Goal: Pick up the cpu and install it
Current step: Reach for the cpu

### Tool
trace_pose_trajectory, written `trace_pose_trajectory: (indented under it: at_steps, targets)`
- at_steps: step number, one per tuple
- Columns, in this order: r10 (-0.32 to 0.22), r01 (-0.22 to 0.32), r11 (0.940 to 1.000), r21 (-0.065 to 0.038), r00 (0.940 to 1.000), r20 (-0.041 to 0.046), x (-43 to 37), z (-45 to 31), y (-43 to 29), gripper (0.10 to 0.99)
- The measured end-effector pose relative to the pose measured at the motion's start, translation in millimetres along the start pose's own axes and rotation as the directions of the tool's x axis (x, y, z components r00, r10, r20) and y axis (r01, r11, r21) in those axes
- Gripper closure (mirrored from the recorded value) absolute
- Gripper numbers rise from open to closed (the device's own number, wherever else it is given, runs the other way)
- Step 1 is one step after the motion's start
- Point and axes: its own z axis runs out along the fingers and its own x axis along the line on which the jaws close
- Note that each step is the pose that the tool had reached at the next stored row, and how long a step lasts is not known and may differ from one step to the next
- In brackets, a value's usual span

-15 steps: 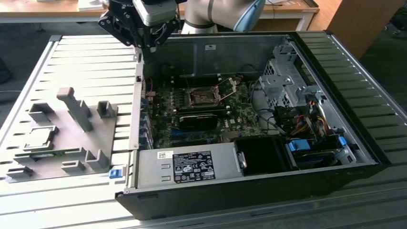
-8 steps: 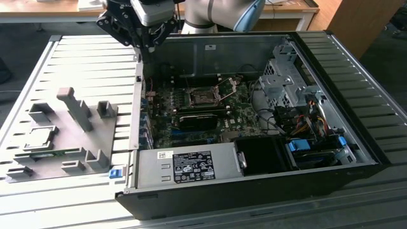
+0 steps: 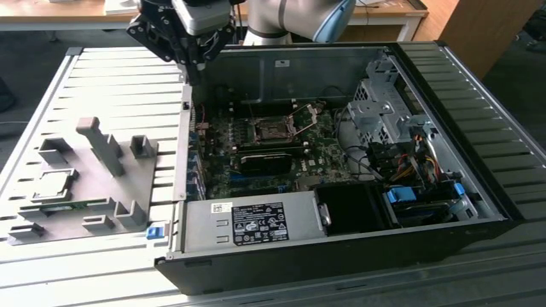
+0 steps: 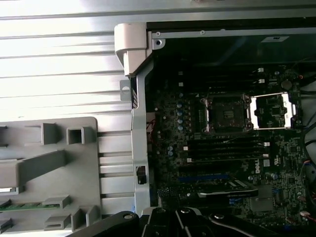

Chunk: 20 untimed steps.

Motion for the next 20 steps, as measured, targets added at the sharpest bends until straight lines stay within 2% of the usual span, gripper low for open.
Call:
trace_pose_trajectory:
  at_steps: [20]
  targets:
    - [0.000,0.000,1.0000,0.000,1.0000,-0.0001,6.9,-0.2,-0.5,0.980]
